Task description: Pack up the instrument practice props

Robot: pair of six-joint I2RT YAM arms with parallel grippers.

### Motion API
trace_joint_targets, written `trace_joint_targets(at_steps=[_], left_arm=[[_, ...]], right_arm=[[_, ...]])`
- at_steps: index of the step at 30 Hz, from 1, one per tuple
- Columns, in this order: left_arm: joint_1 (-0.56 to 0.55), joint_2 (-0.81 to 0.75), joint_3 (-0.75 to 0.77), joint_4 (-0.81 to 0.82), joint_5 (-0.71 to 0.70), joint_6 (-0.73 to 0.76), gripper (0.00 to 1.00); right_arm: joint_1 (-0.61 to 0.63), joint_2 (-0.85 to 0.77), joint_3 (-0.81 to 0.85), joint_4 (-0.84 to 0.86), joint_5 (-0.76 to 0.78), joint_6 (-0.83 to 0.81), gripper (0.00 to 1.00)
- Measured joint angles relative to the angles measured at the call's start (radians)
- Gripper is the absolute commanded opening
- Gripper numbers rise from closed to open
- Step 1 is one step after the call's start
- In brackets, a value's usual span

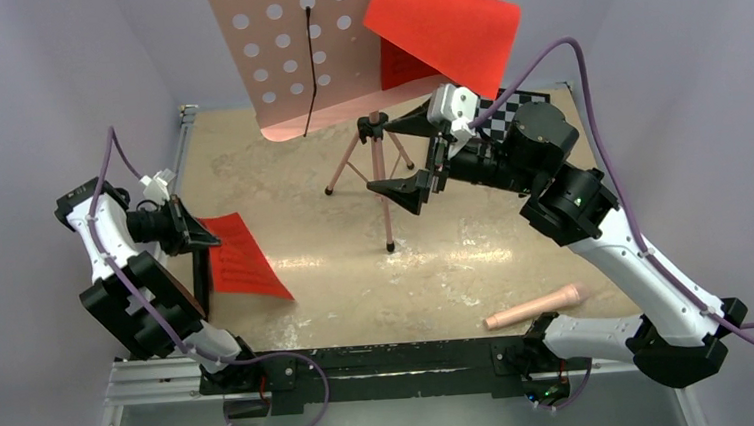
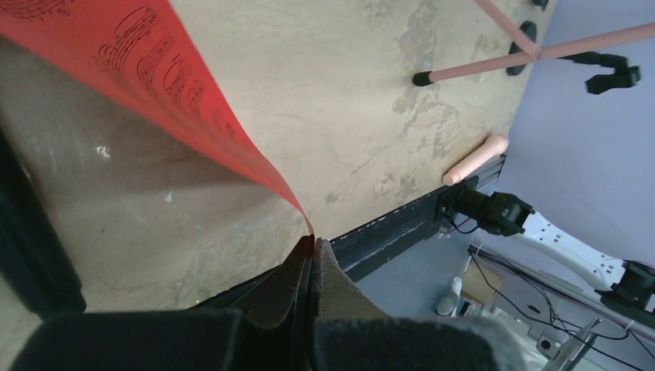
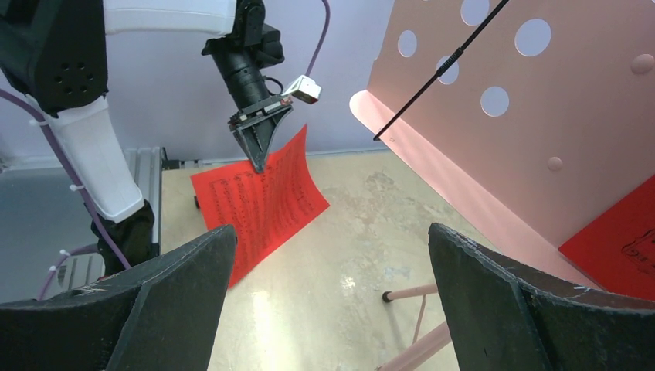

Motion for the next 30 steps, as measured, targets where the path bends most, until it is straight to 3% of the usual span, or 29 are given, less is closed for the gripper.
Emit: trace_joint_targets(at_steps=[14, 25, 30], left_arm=[[-0.111, 0.103, -0.058, -0.035, -0.240, 0.084, 0.00], [-0.162, 0.119, -0.135, 0.161, -0.326, -0.068, 0.00], [-0.172, 0.190, -0.161, 0.251, -0.390, -0.134, 0.05]], right_arm=[[0.000, -0.017, -0.021, -0.010, 0.000, -0.016, 0.99], [0.000, -0.024, -0.035, -0.019, 0.000, -0.017, 0.99], [0.000, -0.024, -0.035, -0.024, 0.000, -0.024, 0.99]])
